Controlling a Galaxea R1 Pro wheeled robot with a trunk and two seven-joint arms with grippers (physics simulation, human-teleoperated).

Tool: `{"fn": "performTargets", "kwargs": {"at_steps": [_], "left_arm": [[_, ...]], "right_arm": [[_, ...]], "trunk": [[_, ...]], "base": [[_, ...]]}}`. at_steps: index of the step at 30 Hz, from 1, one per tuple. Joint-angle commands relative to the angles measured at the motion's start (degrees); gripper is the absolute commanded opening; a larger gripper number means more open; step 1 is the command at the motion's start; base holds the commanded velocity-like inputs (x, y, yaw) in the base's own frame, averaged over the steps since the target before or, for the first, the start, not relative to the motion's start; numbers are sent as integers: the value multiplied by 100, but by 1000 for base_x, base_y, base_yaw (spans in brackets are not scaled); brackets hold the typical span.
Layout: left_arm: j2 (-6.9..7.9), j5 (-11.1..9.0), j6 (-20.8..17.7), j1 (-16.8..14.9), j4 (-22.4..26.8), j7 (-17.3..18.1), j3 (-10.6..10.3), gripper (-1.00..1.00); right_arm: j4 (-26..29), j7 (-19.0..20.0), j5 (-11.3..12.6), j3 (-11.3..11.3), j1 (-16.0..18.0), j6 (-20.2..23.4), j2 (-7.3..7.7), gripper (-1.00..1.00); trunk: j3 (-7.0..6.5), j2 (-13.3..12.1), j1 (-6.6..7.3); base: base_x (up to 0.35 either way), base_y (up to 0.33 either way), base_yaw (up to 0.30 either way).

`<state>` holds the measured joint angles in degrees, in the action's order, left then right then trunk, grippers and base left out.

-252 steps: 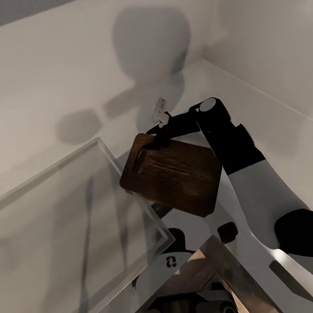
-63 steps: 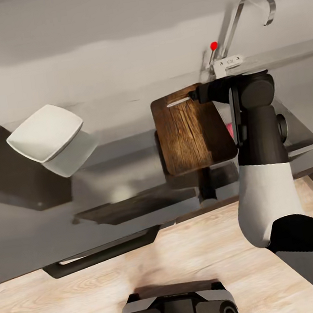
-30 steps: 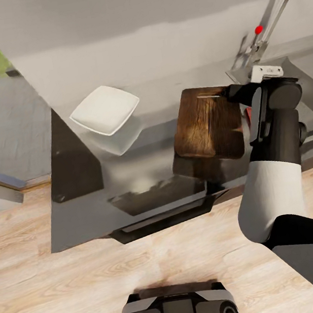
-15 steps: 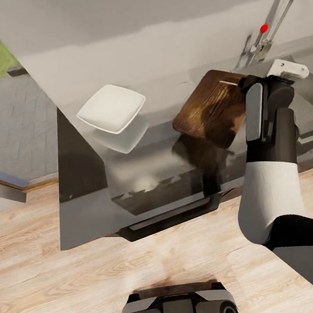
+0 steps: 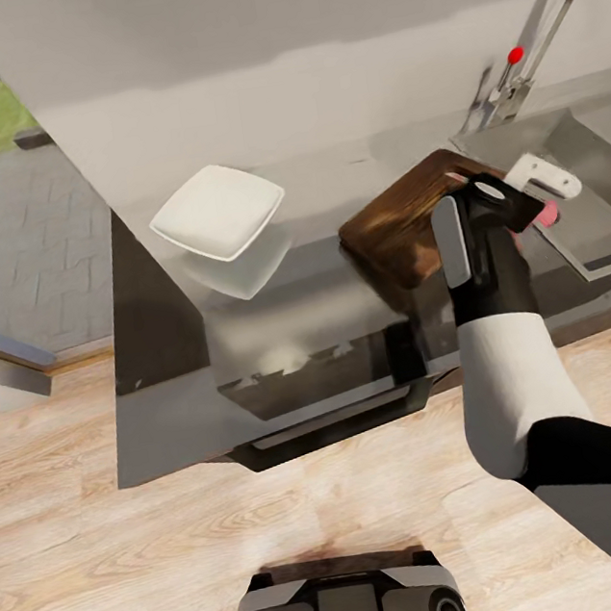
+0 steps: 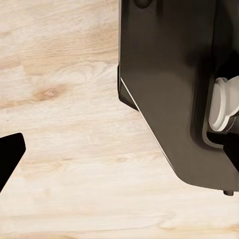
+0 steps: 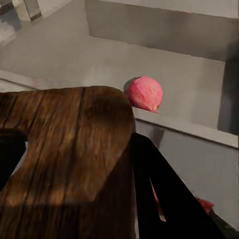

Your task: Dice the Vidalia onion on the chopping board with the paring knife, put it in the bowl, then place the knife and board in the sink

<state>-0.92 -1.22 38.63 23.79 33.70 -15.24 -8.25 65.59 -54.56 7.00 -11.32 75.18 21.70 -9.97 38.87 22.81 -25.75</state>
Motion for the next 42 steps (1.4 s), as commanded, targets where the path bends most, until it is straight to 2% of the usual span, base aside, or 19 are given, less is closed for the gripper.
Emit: {"fn": "performTargets", "kwargs": {"at_steps": [1,3,8,14,16,19,22,24,26,28,29,30,33,38,42], "left_arm": [[4,-11,5,3,8,-40,-28,100],[4,-12,1,3,6,-40,-28,100],[-2,-16,-9,3,5,-40,-28,100],[-4,-17,-15,3,-18,-40,-28,100],[-3,-18,-17,3,-25,-40,-26,100],[-3,-19,-20,3,-32,-40,-22,100],[0,-19,-21,3,-36,-40,-21,100],[-2,-19,-21,3,-38,-40,-21,100],[-1,-15,-14,3,-35,-40,-23,100],[-1,-12,-7,3,-33,-40,-25,100],[0,-12,-5,3,-32,-40,-26,100],[1,-11,0,3,-32,-40,-27,100],[-2,-10,3,3,-31,-40,-28,100],[-4,-10,4,3,-31,-40,-28,100],[-5,-10,5,3,-31,-40,-28,100]], "right_arm": [[-46,-80,84,33,5,-39,-2,-100],[-216,-265,471,205,5,-332,-2,-100],[-420,-400,1009,374,5,-801,-2,-100],[-604,-423,1220,403,5,-1363,-2,-100],[-646,-426,1495,409,5,-1580,-2,-100],[-656,-459,1663,412,5,-1746,-2,-100],[-659,-584,1708,420,5,-1834,-2,-100],[-661,-809,1729,444,5,-1876,-2,-100],[-661,-1091,1754,840,5,-1932,-2,-100],[-661,-1292,1763,1095,5,-2048,-2,-100],[-661,-1363,1764,1153,5,-2094,-2,-100],[-661,-1639,1767,1275,5,-2189,-2,-100],[-661,-2054,1769,1436,5,-2250,-2,-100],[-653,-2603,1782,1861,5,-2260,-2,-100],[-618,-3095,1802,2037,5,-2251,-2,-100]], "trunk": [[6,10,-3],[6,10,-3],[6,10,-3],[6,10,-3],[6,10,-3],[6,10,-3],[6,10,-3],[6,10,-3],[6,10,-3],[6,10,-3],[6,10,-3],[6,10,-3],[6,10,-3],[6,10,-3],[6,10,-3]], "base": [[0,0,0],[0,0,0],[0,0,0],[0,0,0],[0,0,0],[0,0,0],[0,0,0],[0,0,0],[0,0,0],[0,0,0],[0,0,0],[0,0,0],[0,0,0],[0,0,0],[0,0,0]]}}
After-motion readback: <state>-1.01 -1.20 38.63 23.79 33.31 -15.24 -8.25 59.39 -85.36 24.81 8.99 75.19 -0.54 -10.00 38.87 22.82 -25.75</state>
